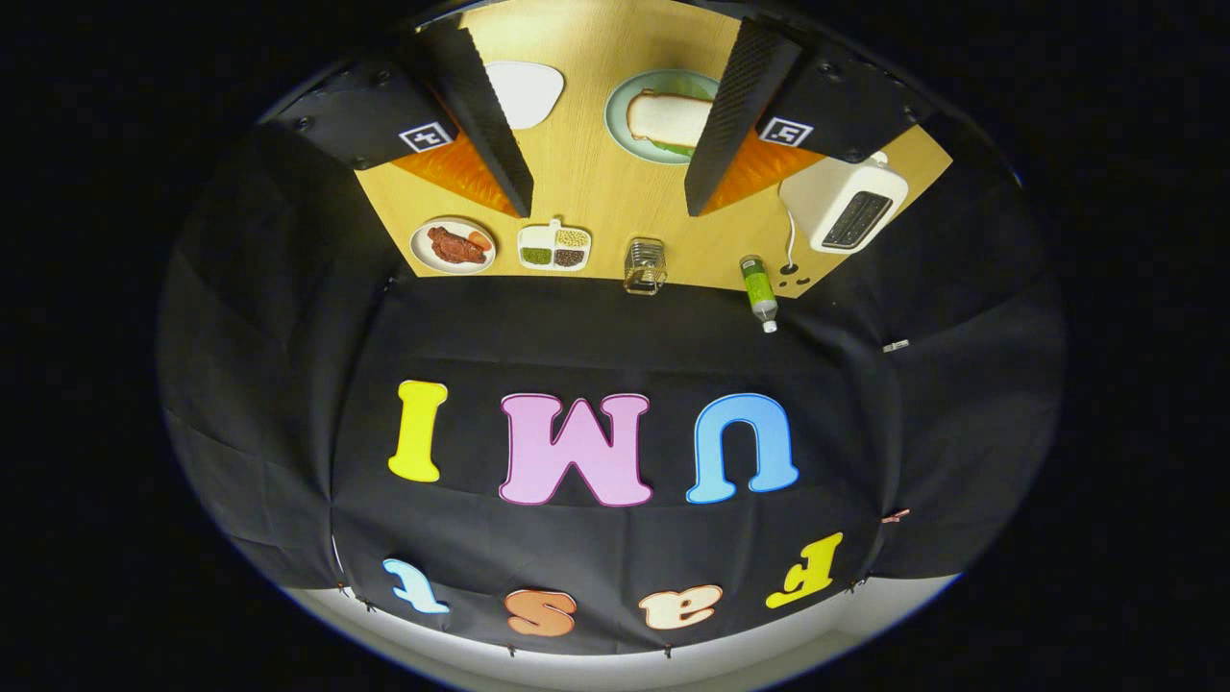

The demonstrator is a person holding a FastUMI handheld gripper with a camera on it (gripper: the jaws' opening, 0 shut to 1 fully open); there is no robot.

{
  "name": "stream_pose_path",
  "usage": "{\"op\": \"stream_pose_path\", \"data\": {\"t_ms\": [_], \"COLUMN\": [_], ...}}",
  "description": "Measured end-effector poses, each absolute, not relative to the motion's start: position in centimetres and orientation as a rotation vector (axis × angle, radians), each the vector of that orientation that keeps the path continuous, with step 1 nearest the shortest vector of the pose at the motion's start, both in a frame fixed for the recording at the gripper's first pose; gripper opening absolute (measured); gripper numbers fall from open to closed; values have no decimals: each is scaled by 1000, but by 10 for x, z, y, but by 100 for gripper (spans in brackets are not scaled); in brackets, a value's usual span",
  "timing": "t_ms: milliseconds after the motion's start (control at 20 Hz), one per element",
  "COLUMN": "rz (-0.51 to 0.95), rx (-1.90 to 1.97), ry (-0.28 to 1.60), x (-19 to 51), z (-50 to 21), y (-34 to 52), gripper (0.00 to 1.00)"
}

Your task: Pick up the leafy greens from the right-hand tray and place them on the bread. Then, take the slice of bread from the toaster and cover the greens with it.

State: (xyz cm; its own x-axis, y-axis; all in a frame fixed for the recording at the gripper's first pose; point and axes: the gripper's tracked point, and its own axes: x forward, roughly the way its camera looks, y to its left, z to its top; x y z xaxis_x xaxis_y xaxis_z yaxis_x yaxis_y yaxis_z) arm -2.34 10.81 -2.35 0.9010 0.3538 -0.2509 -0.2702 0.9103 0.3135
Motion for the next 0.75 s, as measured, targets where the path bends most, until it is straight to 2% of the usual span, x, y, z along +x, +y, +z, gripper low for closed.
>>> {"op": "stream_pose_path", "data": {"t_ms": [300,750], "rz": [376,366], "rx": [265,276], "ry": [307,293], "x": [-29,-29], "z": [-28,-29], "y": [103,92], "gripper": [99,99]}}
